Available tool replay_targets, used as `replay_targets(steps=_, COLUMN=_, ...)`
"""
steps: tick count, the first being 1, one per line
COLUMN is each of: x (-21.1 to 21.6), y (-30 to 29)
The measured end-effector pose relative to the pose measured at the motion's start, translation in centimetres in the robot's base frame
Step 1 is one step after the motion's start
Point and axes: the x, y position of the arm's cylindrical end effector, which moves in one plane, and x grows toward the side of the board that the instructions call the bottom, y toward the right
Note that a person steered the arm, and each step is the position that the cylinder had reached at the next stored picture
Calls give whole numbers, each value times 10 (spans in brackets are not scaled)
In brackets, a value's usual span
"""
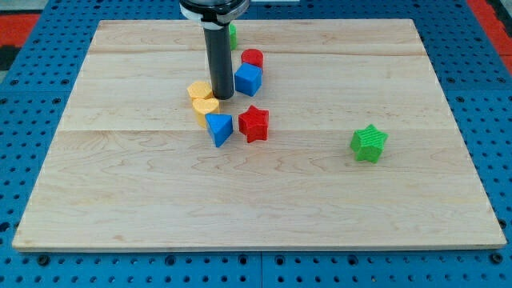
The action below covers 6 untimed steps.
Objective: Slide the blue cube towards the yellow hexagon
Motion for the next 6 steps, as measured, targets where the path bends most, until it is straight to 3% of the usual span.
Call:
replay_targets(steps=2, x=-33, y=99)
replay_targets(steps=3, x=-53, y=106)
replay_targets(steps=4, x=-53, y=107)
replay_targets(steps=6, x=-32, y=34)
